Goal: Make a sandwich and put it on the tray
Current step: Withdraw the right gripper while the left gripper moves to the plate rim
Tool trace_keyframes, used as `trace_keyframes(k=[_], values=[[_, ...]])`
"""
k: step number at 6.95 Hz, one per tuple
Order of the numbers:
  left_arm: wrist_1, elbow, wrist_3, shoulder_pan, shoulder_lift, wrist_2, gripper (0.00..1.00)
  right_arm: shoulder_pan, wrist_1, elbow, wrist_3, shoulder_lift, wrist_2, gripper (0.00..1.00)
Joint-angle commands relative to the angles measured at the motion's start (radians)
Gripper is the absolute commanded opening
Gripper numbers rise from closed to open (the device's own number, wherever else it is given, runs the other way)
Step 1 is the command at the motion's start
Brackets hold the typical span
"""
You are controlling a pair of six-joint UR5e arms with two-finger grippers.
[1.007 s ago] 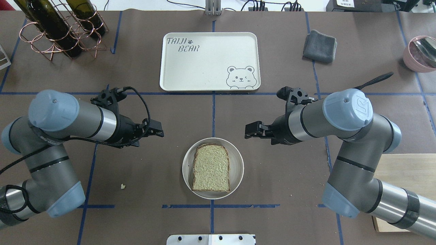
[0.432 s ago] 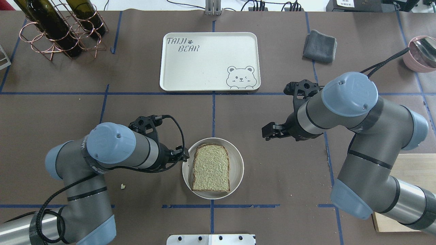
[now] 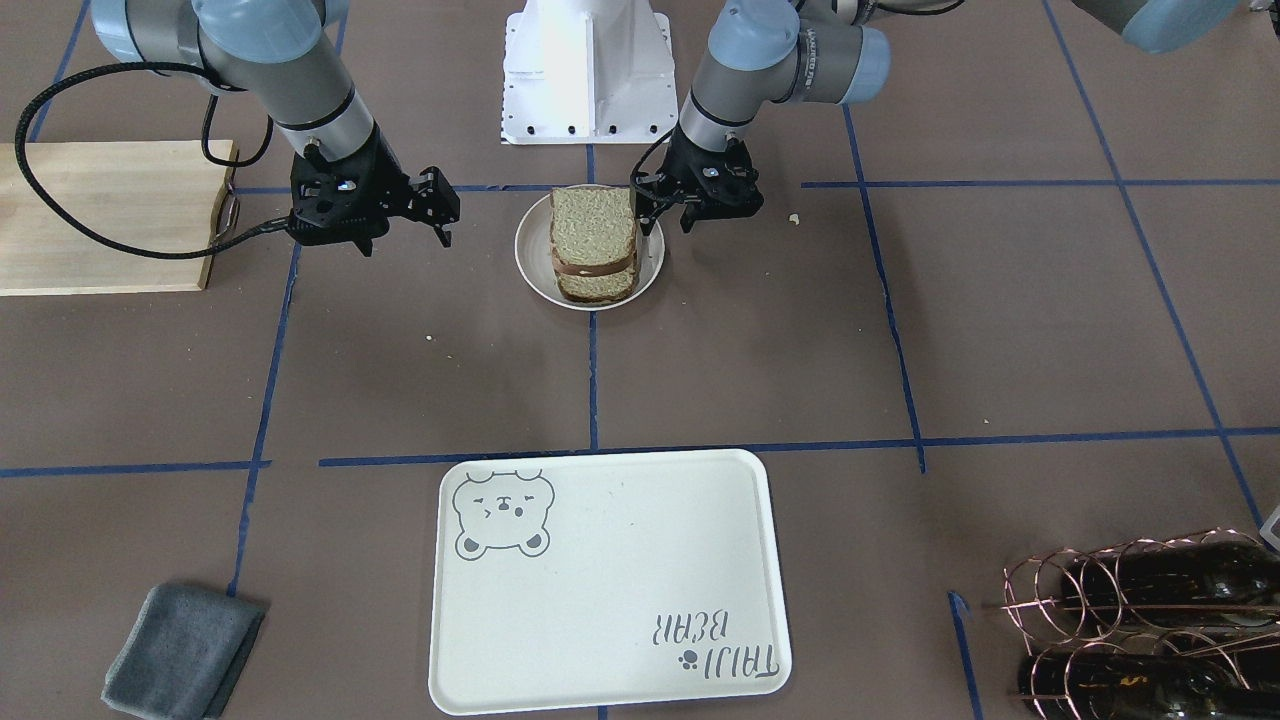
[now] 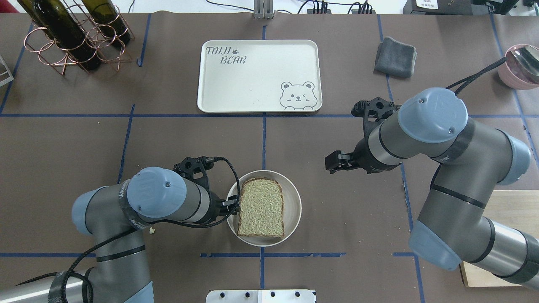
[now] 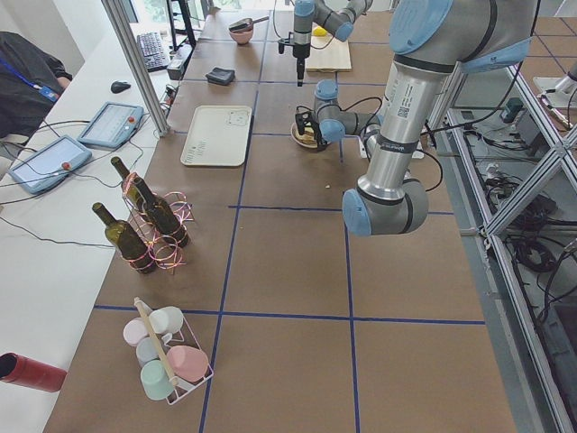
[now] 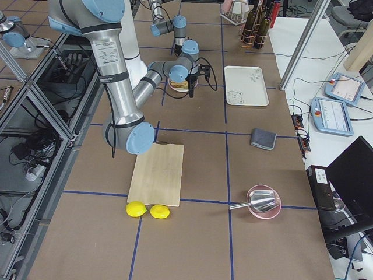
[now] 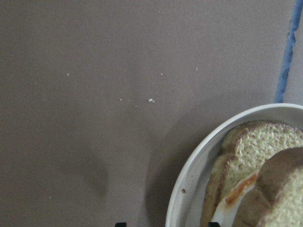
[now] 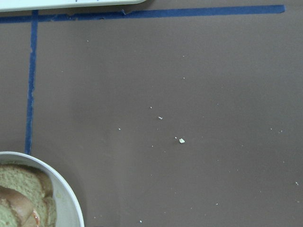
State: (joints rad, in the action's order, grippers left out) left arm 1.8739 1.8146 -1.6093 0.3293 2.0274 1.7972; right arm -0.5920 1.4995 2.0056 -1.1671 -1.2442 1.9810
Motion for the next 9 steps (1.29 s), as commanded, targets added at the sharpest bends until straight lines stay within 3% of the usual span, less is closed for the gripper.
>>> trace_keyframes(k=[1,5,6,7,9], values=[[0.001,-0.015,-0.003,-0.021,0.002,-0.016,0.52,0.001,0.001,-0.001,0.0,0.003,-0.001,1.0],[0.005,-0.05,-0.001,-0.024,0.023,-0.016,0.44,0.0,0.001,-0.001,0.0,-0.003,0.001,1.0],[0.007,-0.051,-0.001,-0.024,0.023,-0.016,0.27,0.0,-0.001,0.001,0.0,-0.003,0.001,1.0],[0.008,-0.049,0.0,-0.024,0.023,-0.015,0.02,0.0,0.001,0.001,0.0,-0.003,0.001,1.0],[0.022,-0.035,0.002,-0.022,0.02,-0.01,0.0,-0.003,-0.001,0.004,0.0,-0.006,0.001,1.0]])
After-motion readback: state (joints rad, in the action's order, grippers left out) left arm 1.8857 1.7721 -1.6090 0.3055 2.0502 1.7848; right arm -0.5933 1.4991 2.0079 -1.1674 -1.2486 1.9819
